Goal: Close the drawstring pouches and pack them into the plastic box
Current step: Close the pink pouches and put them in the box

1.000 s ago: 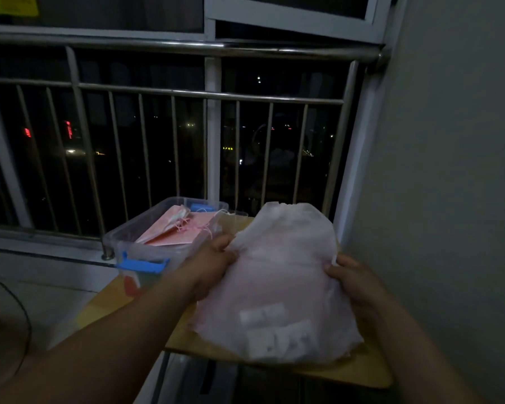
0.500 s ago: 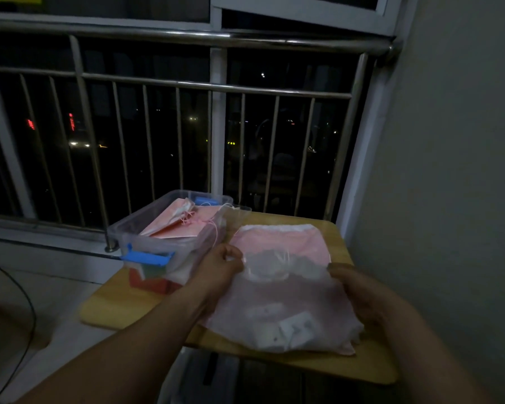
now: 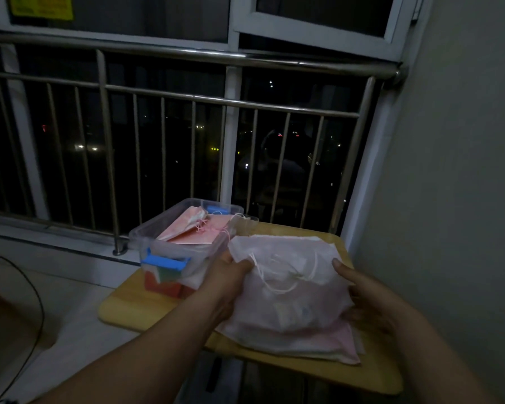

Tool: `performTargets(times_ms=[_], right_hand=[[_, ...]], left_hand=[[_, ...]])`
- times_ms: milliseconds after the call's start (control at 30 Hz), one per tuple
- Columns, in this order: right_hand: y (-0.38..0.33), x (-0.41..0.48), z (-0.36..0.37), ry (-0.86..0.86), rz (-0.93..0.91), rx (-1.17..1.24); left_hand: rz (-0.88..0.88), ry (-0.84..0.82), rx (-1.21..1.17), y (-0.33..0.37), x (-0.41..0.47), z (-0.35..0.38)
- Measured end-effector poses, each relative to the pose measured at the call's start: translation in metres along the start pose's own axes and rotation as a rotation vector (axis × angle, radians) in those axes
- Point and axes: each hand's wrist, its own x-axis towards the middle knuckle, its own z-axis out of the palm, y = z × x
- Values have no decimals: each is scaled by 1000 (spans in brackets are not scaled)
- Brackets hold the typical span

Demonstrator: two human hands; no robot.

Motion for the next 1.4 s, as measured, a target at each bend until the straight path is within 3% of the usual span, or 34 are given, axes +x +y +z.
performTargets(times_ms=[133, 233, 367, 500, 600, 767, 800, 867, 967, 1033, 1100, 1200, 1400], right_hand=[[-8, 5, 4, 42, 15, 93], [-28, 21, 8, 113, -90, 48], [-80, 34, 33, 185, -297, -70], [-130, 63, 92, 125, -431, -144], [-163, 89, 144, 68, -487, -208], [-199, 131, 214, 31, -576, -400], [-200, 136, 224, 24, -582, -451], [-198, 154, 243, 2, -609, -531], [-186, 165, 259, 17, -708, -737], [-177, 161, 260, -27, -803, -891], [-164, 155, 257, -189, -832, -1058], [-146, 147, 249, -374, -680, -1243], [-143, 151, 254, -461, -591, -1438]], left_hand=[[81, 34, -55, 19, -7, 13], [137, 64, -22, 36, -12, 13], [299, 190, 190, 63, -20, -9], [434, 306, 385, 93, -22, -54], [527, 365, 637, 108, -13, -91], [612, 525, 1302, 113, 11, -135], [670, 496, 1421, 113, 17, -137], [682, 287, 1558, 114, 34, -140], [408, -40, 1607, 108, 55, -135], [310, -104, 1631, 104, 65, -130], [253, -140, 1601, 105, 70, -126], [165, -232, 1471, 104, 67, -119], [24, -296, 1493, 111, 60, -105]])
